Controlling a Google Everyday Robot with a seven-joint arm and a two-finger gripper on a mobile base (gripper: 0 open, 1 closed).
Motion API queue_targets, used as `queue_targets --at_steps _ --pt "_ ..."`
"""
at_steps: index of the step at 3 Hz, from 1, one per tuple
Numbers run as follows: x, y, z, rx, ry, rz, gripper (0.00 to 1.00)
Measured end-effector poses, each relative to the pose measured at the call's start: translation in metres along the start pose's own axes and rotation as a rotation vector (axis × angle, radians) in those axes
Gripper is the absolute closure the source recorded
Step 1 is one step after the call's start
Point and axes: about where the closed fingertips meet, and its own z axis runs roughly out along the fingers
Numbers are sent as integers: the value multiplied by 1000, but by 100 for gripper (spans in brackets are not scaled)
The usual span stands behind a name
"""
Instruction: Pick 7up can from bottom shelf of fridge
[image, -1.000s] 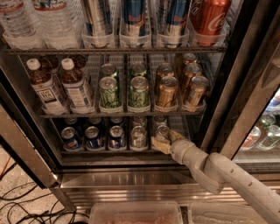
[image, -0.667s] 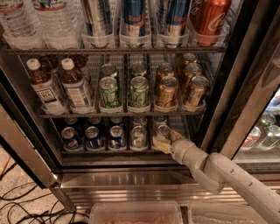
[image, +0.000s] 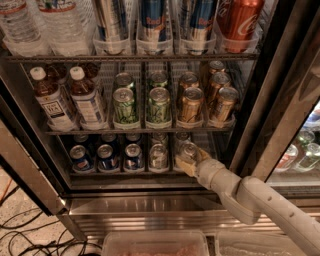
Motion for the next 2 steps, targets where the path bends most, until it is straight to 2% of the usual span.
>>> queue_targets --at_steps 1,2 --pt "-23 18 -19 -36 -19 -57 100" --pt "-51 42 -38 -111 -12 -140 100"
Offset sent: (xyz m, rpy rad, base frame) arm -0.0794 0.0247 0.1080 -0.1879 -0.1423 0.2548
